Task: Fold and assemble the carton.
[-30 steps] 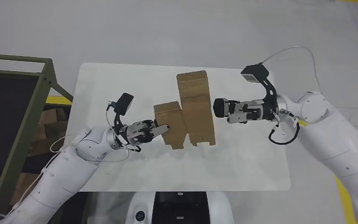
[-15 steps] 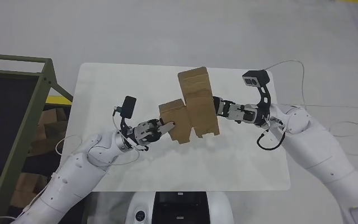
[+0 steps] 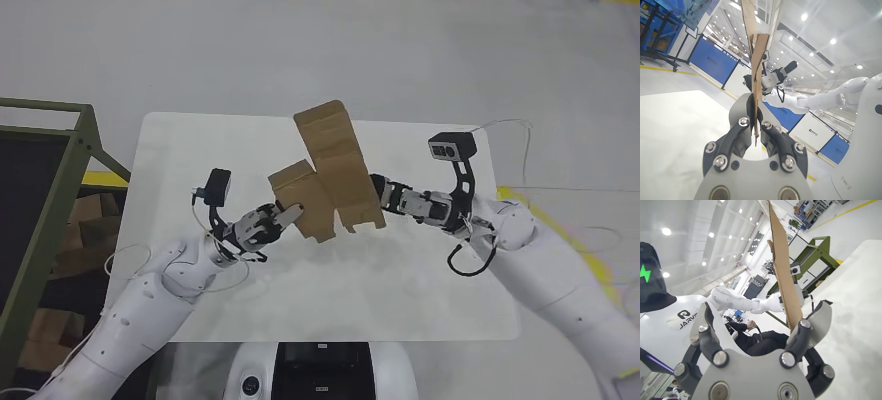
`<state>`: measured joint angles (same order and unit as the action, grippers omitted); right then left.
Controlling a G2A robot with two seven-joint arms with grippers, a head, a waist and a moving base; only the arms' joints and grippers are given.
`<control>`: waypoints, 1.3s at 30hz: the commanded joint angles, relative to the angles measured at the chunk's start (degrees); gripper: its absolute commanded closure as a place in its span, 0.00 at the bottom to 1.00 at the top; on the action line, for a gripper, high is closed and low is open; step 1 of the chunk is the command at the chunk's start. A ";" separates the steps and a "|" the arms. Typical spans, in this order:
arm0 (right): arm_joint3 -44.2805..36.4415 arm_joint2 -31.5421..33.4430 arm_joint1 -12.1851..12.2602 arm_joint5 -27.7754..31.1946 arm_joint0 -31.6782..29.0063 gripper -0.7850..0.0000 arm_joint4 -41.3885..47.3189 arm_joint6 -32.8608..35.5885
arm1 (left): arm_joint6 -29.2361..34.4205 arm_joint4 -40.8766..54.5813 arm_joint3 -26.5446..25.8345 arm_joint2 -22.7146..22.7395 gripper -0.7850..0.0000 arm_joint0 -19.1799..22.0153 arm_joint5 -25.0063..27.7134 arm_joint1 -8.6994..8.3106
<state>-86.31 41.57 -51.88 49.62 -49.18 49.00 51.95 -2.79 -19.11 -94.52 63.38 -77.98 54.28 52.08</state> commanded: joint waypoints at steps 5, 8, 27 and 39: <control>4.40 -1.77 -2.30 2.11 1.00 0.00 -0.38 -0.25 | -0.19 0.49 0.92 0.35 1.00 0.18 0.03 0.58; 5.60 -0.95 -2.81 0.04 1.44 0.00 -7.88 -4.89 | 0.14 0.61 1.05 0.59 1.00 0.11 -0.06 0.79; -1.49 6.39 -3.23 -6.66 -6.86 0.65 -32.31 -24.01 | 1.73 1.41 1.42 1.47 1.00 -0.56 -0.21 2.13; -2.96 8.29 -3.86 -6.66 -9.08 1.00 -33.32 -23.39 | 2.06 1.32 1.27 1.72 1.00 -0.98 -0.40 3.03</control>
<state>-89.33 49.73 -55.66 42.83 -58.20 15.54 28.31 -0.76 -17.80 -93.23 65.00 -78.89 53.88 55.03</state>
